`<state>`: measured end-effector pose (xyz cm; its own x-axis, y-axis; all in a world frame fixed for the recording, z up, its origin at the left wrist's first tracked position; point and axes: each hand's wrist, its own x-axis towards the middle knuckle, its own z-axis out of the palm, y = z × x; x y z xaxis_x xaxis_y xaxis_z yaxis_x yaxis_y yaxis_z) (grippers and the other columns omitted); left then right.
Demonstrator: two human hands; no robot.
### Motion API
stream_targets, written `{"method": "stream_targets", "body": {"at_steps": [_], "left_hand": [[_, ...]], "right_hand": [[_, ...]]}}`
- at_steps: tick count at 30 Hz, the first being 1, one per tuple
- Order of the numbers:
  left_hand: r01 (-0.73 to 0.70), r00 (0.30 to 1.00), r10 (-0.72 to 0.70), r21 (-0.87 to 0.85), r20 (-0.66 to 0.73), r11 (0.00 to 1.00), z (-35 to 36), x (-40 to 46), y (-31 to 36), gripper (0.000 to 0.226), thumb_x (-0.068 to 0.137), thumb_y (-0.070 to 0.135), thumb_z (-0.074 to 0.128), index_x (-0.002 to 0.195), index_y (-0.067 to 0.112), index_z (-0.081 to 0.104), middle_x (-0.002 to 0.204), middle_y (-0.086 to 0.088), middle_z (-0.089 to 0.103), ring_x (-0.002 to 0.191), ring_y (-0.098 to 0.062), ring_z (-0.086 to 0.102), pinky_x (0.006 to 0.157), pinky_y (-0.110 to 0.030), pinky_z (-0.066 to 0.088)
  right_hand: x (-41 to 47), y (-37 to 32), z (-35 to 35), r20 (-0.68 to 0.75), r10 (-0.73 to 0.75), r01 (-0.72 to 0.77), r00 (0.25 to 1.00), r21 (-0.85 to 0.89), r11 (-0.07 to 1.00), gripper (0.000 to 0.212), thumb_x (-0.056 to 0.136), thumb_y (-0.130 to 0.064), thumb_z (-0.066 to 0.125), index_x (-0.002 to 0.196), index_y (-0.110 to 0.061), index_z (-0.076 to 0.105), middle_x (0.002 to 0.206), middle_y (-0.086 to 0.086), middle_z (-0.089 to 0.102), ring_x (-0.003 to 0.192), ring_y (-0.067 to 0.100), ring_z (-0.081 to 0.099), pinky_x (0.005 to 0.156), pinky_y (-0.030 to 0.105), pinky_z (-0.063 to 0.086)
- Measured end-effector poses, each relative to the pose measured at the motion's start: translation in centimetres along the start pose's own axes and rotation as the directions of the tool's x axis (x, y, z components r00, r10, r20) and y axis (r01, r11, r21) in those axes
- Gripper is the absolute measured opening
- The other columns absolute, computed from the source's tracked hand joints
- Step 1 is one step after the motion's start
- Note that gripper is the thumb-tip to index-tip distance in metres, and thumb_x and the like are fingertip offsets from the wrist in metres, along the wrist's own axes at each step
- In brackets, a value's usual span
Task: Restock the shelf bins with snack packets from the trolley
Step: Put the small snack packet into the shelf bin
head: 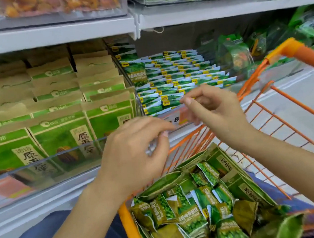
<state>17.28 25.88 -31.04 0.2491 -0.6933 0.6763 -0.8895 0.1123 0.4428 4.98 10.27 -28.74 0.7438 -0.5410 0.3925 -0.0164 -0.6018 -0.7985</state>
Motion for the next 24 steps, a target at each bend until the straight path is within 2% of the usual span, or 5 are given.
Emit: {"method": "stream_targets", "body": {"at_steps": [5,10,13,20,24], "left_hand": [[-0.083,0.935,0.051,0.077,0.352,0.994,1.9,-1.5,0.8,0.025,0.084,0.032,0.051,0.091,0.023,0.073,0.107,0.008,0.067,0.095,-0.016,0.063,0.069,-0.032,0.056],[0.031,0.919,-0.046,0.045,0.393,0.999,1.4,-1.3,0.6,0.031,0.087,0.038,0.044,0.098,0.028,0.072,0.107,0.014,0.067,0.095,-0.013,0.066,0.067,-0.029,0.054],[0.065,0.919,-0.078,0.046,0.387,0.997,1.5,-1.2,0.5,0.025,0.088,0.034,0.05,0.099,0.028,0.072,0.107,0.015,0.066,0.096,-0.013,0.065,0.066,-0.03,0.054],[0.08,0.914,-0.094,0.052,0.394,0.995,1.5,-1.2,0.2,0.026,0.088,0.033,0.049,0.102,0.027,0.071,0.11,0.016,0.065,0.098,-0.012,0.064,0.069,-0.033,0.055],[0.117,0.913,-0.12,0.032,0.39,0.993,1.5,-1.3,0.2,0.028,0.09,0.035,0.047,0.102,0.028,0.071,0.106,0.016,0.066,0.095,-0.009,0.063,0.071,-0.034,0.055]], "right_hand": [[-8.0,2.7,0.7,0.401,-0.031,0.208,0.915,-0.405,0.89,0.012,0.089,-0.034,0.053,0.088,-0.032,0.065,0.055,-0.017,0.054,0.049,-0.002,0.052,0.048,0.019,0.044],[-9.4,4.5,3.2,0.794,0.138,0.5,0.592,-0.496,0.71,0.043,0.095,-0.045,0.05,0.13,-0.02,0.053,0.111,0.003,0.064,0.097,0.023,0.062,0.072,0.034,0.048],[-10.9,4.8,6.2,0.873,0.135,0.65,0.468,-0.444,0.617,0.057,0.096,-0.048,0.047,0.14,-0.011,0.043,0.114,0.012,0.059,0.103,0.031,0.058,0.071,0.04,0.049],[-12.8,7.0,8.7,0.856,0.022,0.723,0.517,-0.45,0.525,0.051,0.082,-0.028,0.066,0.127,-0.005,0.058,0.085,0.007,0.069,0.063,0.023,0.064,0.04,0.027,0.044],[-11.3,6.4,7.0,0.834,-0.125,0.74,0.538,-0.396,0.543,0.02,0.064,-0.017,0.08,0.076,-0.013,0.064,0.055,-0.004,0.053,0.04,0.015,0.048,0.032,0.019,0.03]]}}
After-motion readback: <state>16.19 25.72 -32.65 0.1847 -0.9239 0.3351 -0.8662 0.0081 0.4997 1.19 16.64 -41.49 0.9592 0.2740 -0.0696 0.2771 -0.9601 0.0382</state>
